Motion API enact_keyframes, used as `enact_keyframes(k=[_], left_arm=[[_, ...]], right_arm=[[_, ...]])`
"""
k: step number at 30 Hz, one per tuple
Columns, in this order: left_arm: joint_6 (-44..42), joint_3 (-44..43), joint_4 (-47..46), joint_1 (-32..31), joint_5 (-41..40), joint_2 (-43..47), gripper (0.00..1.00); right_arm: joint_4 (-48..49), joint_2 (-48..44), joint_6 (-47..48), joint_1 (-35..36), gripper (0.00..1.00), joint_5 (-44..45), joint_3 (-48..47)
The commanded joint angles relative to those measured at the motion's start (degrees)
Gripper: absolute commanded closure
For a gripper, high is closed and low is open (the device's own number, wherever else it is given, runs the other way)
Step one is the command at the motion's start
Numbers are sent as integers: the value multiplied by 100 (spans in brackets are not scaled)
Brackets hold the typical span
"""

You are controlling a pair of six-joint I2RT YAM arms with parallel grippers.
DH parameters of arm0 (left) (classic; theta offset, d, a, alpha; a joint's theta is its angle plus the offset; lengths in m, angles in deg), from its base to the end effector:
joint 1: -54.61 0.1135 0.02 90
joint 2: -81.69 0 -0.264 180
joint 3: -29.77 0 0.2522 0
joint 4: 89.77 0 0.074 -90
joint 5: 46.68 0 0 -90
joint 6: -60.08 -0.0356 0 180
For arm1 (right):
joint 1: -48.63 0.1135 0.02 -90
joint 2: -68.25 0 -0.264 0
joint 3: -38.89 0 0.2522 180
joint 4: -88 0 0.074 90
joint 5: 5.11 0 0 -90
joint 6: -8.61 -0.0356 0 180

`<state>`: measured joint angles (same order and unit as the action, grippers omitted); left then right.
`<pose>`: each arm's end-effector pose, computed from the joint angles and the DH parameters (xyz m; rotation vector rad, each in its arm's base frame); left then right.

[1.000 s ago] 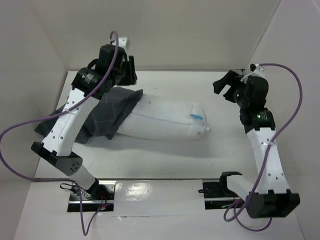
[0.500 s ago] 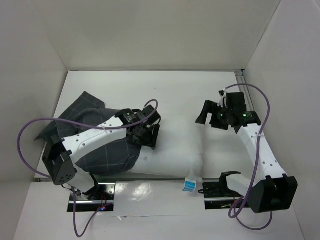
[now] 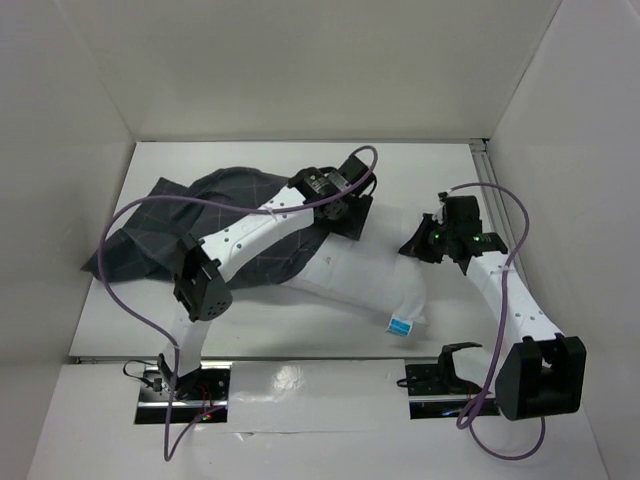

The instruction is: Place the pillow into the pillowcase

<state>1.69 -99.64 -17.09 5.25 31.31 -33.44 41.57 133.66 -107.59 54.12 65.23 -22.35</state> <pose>0.2880 -0.3242 0.3220 0.3218 2.5581 -0.2673 0.2277 0.0339 0.2521 0.2959 2.4800 0.6592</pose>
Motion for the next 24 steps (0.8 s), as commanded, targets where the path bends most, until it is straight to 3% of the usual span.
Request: enact_keyframes(k=[1, 4, 7, 8, 10, 11, 12, 13, 15, 16, 18, 22, 23, 24], left_arm=[[-410, -966, -785, -82, -29, -264, 26], [-463, -837, -785, -82, -239, 313, 22], [-350, -74, -785, -134, -722, 1140, 18], [-288, 242, -785, -135, -880, 1403, 18], [150, 1262, -619, -187, -1328, 1878, 31], [282, 1543, -348, -188, -1626, 2272, 34], [754, 2033, -163, -257, -1820, 2450, 38], [1002, 2282, 4, -415, -2136, 2643, 48], [1572, 3082, 6, -661, -2314, 3206, 58], [1776, 3328, 6, -784, -2315, 3347, 72], [2101, 3959, -64, -1100, -2315, 3532, 83], [2822, 4551, -327, -1435, -2139, 3437, 83], [2824, 4639, -450, -1436, -2200, 3384, 80], [2824, 4805, -590, -1436, -2200, 3322, 71]], right_arm=[[356, -308, -580, -188, 100, 779, -173], [576, -388, -641, -452, 100, 841, -173], [577, 32, -448, -506, 100, 771, -428], [525, 138, -387, -506, 94, 771, -515], [402, 297, -211, -506, 62, 771, -814], [314, 297, -211, -506, 32, 849, -876], [313, 236, -141, -506, 22, 1024, -929], [252, 236, -88, -558, 9, 1130, -929], [190, 69, -87, -637, 5, 1219, -929], [138, 69, -87, -751, 5, 1167, -929], [138, 69, -87, -805, 3, 1053, -868], [23, -54, -87, -857, 2, 867, -816], [-38, -54, -87, -857, 2, 867, -815], [-38, -124, -87, -857, 2, 867, -815]])
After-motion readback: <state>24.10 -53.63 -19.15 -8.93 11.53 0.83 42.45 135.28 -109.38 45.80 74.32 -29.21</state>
